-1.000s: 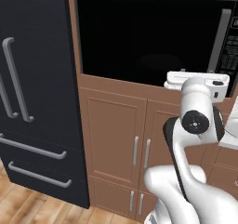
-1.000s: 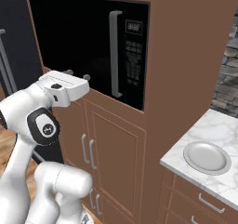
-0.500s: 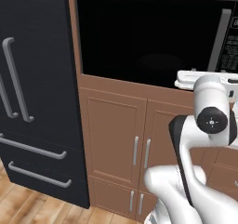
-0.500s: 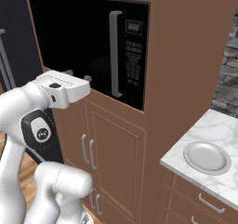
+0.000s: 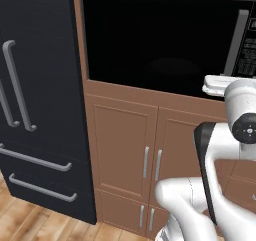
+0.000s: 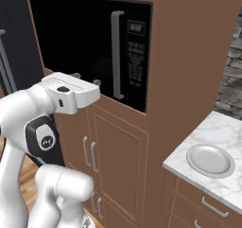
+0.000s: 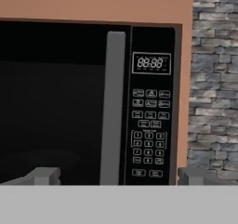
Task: Pick the marshmallow from the counter and place it in the microwave. Then turn on the microwave.
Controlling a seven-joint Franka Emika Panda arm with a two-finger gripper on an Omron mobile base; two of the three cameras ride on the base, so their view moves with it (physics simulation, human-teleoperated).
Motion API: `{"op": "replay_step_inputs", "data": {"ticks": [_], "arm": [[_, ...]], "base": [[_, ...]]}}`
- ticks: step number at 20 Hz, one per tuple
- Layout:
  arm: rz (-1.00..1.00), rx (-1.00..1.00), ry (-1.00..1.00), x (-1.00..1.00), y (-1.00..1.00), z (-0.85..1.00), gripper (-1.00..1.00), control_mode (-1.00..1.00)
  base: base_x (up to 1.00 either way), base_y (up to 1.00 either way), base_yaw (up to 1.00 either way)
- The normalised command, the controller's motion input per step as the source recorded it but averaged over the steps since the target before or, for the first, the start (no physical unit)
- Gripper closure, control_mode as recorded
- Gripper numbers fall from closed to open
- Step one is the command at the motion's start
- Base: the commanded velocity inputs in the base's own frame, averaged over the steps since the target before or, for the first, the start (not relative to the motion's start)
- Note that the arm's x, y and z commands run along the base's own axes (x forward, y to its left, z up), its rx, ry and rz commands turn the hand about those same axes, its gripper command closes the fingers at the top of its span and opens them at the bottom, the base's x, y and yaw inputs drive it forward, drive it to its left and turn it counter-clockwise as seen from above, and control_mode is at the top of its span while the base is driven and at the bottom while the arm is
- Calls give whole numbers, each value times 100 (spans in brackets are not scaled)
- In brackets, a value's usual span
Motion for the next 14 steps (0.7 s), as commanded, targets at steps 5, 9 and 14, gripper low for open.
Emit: {"op": "replay_step_inputs", "data": {"ticks": [5,9,14], "arm": [[0,0,0,-15,-9,0,-100,-100],[0,0,0,-25,-10,-14,-100,-100],[0,0,0,-24,-12,-21,-100,-100]], "base": [[0,0,0],[0,0,0],[0,0,0]]}}
